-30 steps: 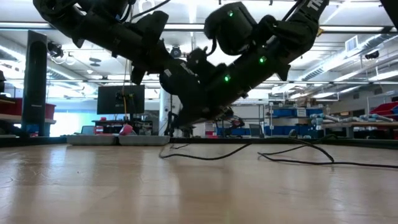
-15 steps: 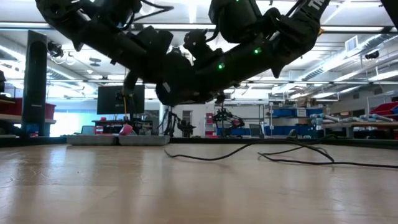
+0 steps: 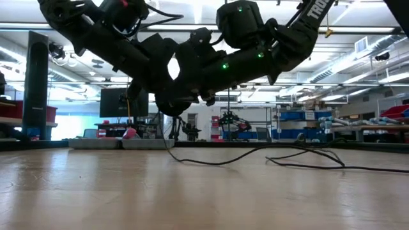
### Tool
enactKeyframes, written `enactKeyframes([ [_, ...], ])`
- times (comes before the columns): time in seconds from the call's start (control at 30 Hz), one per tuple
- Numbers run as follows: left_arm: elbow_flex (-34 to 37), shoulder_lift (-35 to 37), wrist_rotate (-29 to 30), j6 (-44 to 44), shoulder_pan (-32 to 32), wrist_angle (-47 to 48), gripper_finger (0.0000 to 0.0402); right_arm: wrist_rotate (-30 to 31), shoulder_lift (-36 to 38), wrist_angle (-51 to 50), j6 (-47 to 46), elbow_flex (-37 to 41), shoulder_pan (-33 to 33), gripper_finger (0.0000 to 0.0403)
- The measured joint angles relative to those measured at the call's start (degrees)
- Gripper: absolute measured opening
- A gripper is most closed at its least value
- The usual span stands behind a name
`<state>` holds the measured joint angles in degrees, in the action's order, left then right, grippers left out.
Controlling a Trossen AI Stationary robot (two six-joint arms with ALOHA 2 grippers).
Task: Coil cords
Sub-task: Coil the black wire onto the spool
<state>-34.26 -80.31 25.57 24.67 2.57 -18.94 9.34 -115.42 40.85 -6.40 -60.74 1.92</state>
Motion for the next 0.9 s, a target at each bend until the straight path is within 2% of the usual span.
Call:
enactKeyframes([
  [0.23,-0.1,0.1,-1.9,-1.5,0.0,0.9,0.0,-1.1,2.1,-3.0,-0.9,0.0,-1.2,0.0004],
  [0.4,0.1,-0.1,-1.9,-1.9,0.0,2.1,0.0,-2.0,2.5,-5.7,-1.5,-0.1,-1.2,0.0032],
  [0.63,0.1,-0.2,3.5,-2.0,0.0,4.1,0.0,-7.2,2.9,-8.8,-4.2,-0.2,-0.7,0.008],
  [0.7,0.1,-0.2,4.6,-2.0,0.0,4.6,0.0,-9.1,4.0,-11.9,-3.9,-0.2,-0.7,0.009],
  [0.9,0.1,-0.2,6.8,-1.5,0.0,6.1,0.0,-9.5,11.9,-25.7,-4.0,-0.2,-0.2,0.0093],
])
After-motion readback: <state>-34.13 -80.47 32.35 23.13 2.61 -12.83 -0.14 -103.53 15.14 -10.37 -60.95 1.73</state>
